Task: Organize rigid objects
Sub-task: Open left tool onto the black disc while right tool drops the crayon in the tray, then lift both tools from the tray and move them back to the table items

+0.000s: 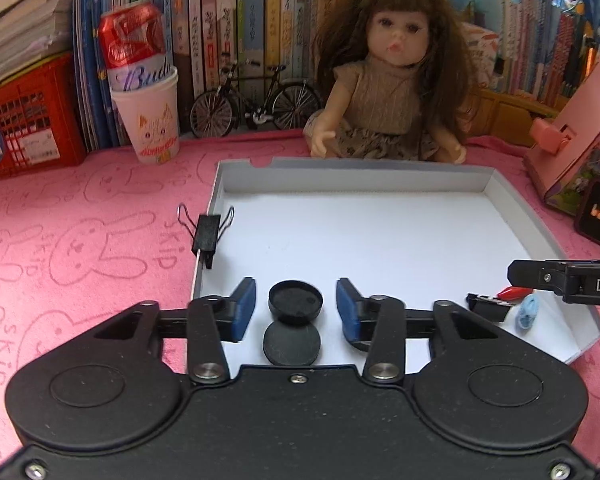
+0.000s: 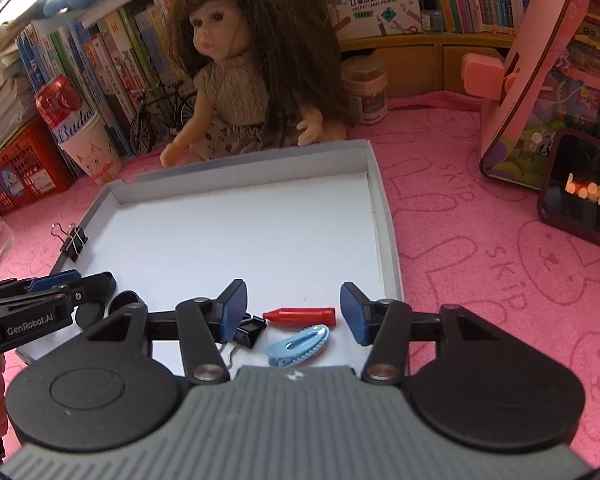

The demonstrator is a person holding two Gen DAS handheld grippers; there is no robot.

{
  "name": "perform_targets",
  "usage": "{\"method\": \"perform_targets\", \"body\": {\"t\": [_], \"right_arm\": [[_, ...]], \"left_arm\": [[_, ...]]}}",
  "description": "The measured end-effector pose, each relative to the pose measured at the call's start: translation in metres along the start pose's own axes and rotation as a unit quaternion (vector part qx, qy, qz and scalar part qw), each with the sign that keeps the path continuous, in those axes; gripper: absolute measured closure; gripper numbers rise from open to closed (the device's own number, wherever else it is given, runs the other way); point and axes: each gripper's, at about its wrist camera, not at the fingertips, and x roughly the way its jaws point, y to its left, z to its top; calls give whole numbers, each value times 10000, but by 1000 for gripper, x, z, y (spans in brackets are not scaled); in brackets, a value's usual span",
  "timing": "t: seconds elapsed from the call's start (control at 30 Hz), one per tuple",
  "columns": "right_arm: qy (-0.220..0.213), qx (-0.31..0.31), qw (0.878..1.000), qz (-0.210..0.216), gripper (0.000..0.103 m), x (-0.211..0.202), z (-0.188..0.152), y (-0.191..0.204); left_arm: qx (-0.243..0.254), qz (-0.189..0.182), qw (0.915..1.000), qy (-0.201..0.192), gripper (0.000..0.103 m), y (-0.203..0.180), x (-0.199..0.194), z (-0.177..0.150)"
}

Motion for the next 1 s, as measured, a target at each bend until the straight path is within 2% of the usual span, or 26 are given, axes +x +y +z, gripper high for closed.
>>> {"method": "perform_targets", "body": {"t": [0.23,0.33,0.47,0.7,1.0], "right_arm": [[-239,47,9994,264,25,-23,-8,-4],[-329,-72,9987,371,22,-35,-16,-1],[-481,-389,9967,526,19,-54,-28,6],[-690,-970,9903,715,16,-83,-59,13],[-926,-1263,9834,920,15,-114,-114,17]], "left_arm": [[258,-140,9991,-313,43,-6,-37,-5],[381,-242,9979,-456,35,-10,-54,-14],[522,-332,9964,-575,31,-14,-77,-31],[599,-432,9947,-719,28,-12,-114,-65],[568,-520,9942,-749,28,-4,-151,-122]]}}
